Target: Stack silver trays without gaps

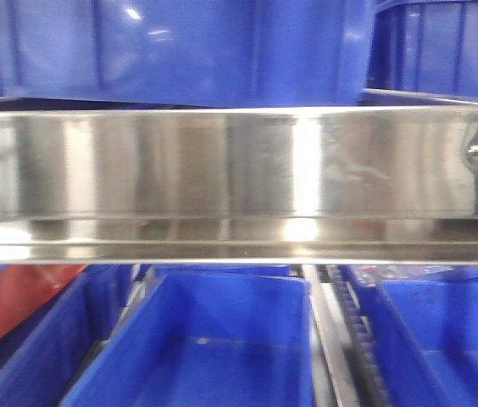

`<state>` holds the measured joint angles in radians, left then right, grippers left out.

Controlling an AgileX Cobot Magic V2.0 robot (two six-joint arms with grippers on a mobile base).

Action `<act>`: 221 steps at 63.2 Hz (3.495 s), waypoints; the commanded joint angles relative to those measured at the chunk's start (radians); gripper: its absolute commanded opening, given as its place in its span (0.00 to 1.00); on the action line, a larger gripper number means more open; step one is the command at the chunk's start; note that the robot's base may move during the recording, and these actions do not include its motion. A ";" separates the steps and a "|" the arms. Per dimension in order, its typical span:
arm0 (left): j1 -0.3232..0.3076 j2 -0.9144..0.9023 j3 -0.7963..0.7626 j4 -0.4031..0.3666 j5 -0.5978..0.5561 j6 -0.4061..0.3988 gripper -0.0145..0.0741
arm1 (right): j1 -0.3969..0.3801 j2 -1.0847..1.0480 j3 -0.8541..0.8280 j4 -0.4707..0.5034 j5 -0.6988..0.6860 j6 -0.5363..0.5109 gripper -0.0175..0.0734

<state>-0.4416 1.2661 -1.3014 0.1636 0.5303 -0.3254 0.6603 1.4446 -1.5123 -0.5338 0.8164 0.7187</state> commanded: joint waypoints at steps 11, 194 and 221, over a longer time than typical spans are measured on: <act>-0.022 -0.014 -0.011 -0.037 -0.079 0.000 0.14 | 0.009 -0.003 -0.002 0.007 -0.092 -0.018 0.11; -0.022 -0.014 -0.011 -0.037 -0.079 0.000 0.14 | 0.009 -0.003 -0.002 0.011 -0.092 -0.018 0.11; -0.022 -0.014 -0.011 -0.037 -0.079 0.000 0.14 | 0.009 -0.003 -0.002 0.011 -0.092 -0.018 0.11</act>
<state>-0.4416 1.2624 -1.3014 0.1691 0.5302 -0.3254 0.6603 1.4446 -1.5123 -0.5338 0.8088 0.7187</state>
